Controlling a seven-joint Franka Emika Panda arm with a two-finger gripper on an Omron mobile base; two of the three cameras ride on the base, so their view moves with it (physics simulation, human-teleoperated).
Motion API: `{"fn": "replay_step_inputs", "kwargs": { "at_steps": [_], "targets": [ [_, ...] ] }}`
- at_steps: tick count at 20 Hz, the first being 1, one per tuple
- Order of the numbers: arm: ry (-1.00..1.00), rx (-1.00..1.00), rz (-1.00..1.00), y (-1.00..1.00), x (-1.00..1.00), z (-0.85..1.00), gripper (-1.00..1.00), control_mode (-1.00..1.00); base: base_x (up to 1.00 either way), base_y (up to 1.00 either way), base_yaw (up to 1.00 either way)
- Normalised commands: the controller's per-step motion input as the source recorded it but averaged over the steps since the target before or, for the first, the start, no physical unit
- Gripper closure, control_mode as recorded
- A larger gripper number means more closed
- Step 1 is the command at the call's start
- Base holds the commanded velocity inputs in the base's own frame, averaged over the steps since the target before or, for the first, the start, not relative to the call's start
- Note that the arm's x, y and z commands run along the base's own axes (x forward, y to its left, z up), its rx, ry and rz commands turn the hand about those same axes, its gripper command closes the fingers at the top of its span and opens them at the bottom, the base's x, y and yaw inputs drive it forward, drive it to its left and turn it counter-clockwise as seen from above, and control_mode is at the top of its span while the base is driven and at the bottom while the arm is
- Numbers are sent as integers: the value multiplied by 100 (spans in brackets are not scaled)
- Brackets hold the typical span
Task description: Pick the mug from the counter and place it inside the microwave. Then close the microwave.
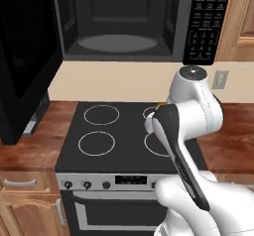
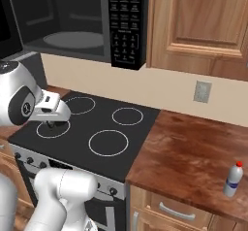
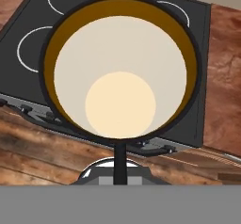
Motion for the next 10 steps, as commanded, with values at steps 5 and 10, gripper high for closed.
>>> {"fn": "replay_step_inputs", "kwargs": {
  "at_steps": [5,10],
  "targets": [
    [0,0,0,0,0,0,100,100,-4,47,-21],
    [0,0,0,0,0,0,100,100,-1,43,-20]
  ]
}}
